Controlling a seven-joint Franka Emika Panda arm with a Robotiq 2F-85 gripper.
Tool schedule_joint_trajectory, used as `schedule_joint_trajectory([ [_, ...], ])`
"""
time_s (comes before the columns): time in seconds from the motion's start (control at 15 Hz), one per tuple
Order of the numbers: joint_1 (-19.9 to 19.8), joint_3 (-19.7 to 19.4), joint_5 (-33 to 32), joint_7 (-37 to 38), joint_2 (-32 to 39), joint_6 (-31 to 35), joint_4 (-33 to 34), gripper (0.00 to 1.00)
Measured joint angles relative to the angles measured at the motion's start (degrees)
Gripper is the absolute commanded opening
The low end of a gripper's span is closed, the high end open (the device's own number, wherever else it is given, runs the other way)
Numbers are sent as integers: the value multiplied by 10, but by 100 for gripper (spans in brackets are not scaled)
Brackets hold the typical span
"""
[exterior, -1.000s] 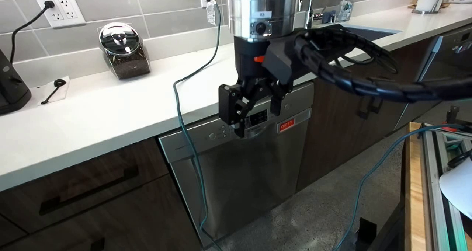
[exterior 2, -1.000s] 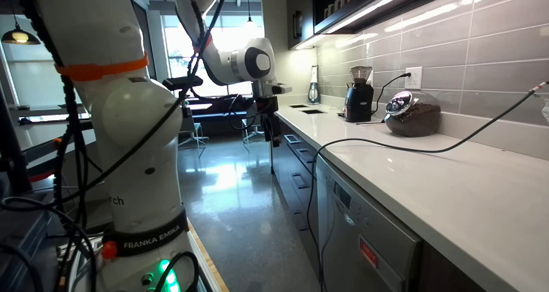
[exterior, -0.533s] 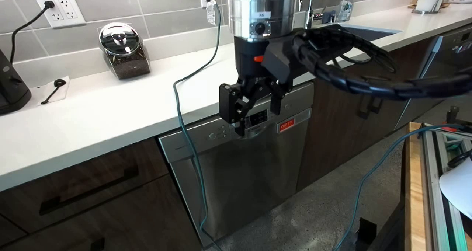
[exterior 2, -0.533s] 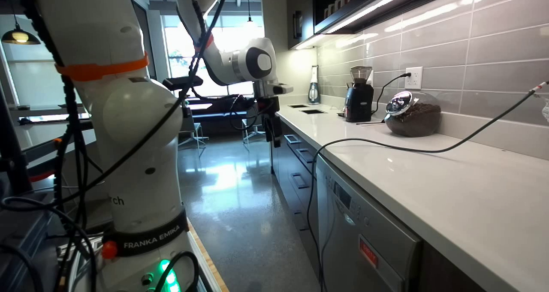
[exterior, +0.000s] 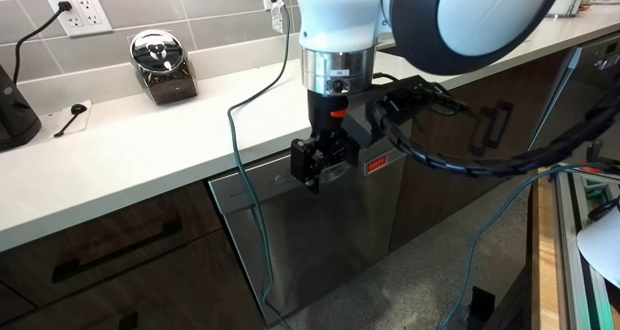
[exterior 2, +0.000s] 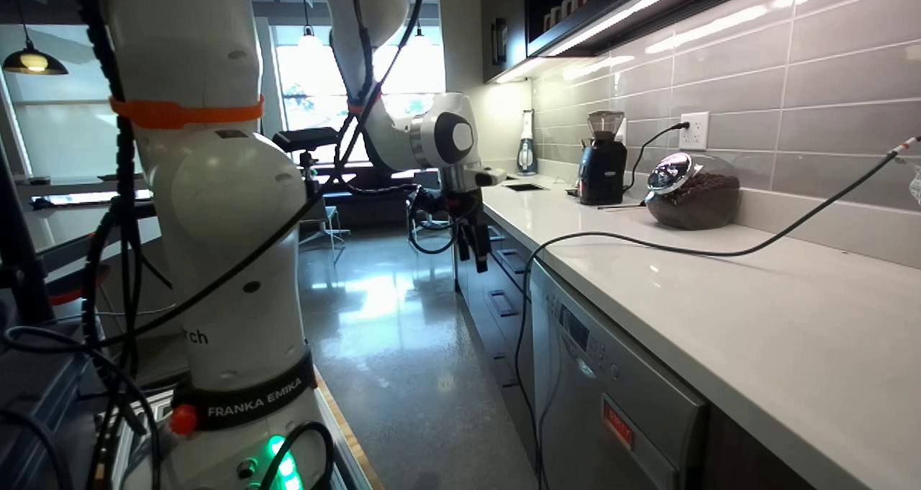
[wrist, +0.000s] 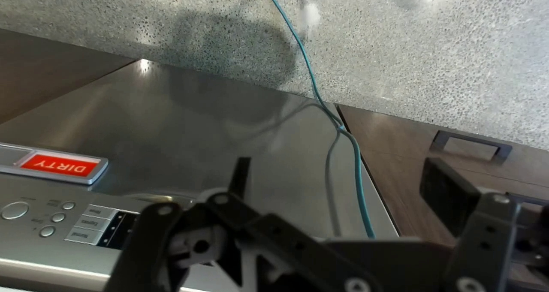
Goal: Press a button on the dishwasher.
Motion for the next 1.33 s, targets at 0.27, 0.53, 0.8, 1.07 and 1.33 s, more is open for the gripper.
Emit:
schedule_joint_trajectory([
  [0.27, -1, -33, -35, -4, 54, 65, 4, 100],
  [0.53, -4, -55, -49, -3, 100, 113, 17, 100],
  [0.8, 8, -96, -114, 33, 140, 139, 48, 100],
  [1.07, 46, -155, -198, 103, 167, 154, 78, 100],
  [1.33, 57, -163, -205, 114, 174, 154, 86, 100],
])
